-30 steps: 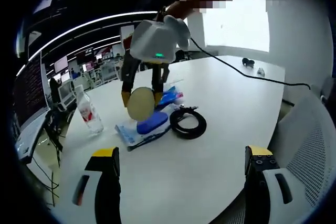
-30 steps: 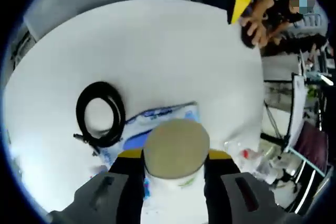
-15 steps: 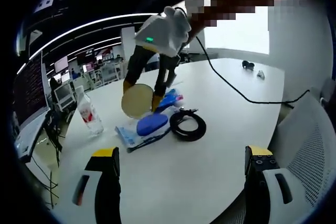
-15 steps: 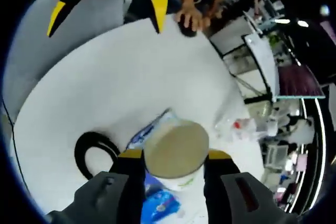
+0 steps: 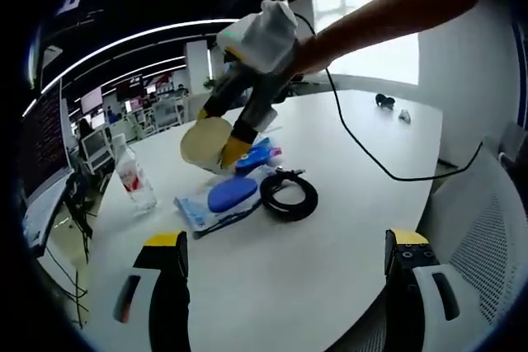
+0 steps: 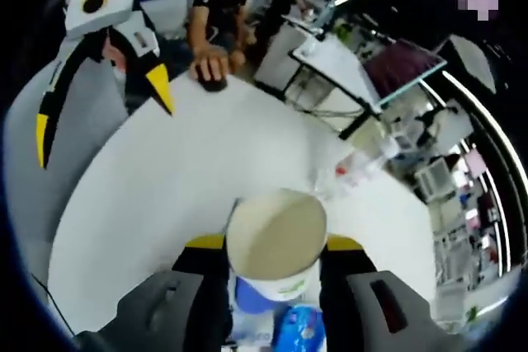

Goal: Arrange the tabletop items into an orderly group along one side of the table until the central work area is clear of visible clutter.

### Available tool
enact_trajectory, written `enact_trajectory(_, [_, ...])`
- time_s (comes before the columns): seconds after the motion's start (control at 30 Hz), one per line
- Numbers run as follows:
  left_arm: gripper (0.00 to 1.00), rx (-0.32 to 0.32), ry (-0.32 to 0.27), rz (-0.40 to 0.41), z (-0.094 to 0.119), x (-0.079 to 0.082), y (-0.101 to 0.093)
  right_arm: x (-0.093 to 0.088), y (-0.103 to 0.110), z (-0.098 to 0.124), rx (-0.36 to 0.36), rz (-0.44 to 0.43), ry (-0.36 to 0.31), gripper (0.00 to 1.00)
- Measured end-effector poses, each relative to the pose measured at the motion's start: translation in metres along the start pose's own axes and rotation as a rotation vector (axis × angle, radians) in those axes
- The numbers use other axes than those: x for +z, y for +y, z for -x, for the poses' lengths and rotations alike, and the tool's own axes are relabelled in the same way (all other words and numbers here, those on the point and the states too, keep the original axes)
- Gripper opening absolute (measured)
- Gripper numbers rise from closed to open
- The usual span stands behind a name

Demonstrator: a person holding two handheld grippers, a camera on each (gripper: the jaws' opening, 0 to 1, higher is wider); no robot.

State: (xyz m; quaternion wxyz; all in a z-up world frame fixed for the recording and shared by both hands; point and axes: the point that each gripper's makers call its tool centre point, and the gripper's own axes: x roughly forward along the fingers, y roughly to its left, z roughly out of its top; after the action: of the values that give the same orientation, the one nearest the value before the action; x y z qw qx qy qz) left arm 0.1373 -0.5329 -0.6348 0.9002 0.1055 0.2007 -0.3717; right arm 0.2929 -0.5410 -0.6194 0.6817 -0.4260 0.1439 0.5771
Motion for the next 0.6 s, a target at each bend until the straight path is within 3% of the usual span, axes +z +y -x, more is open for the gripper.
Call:
enact_trajectory(0.17, [0.99,0.003,-0.004,0.01,0.001,0.001,0.001,0.002,-0.005,0.003,-0.055,-0.172,-0.055,0.39])
enact_trajectory(0.3, [0.99,0.004,-0.003,0.011,0.001,0.0,0.001,0.0,-0.006,0.002,-0.078,-0.243,-0.067,0.39])
enact_trajectory(0.6, [0.99,0.01,-0.004,0.025,0.002,0.001,0.002,0.005,-0.018,0.01,-0.18,-0.548,-0.211,0.38])
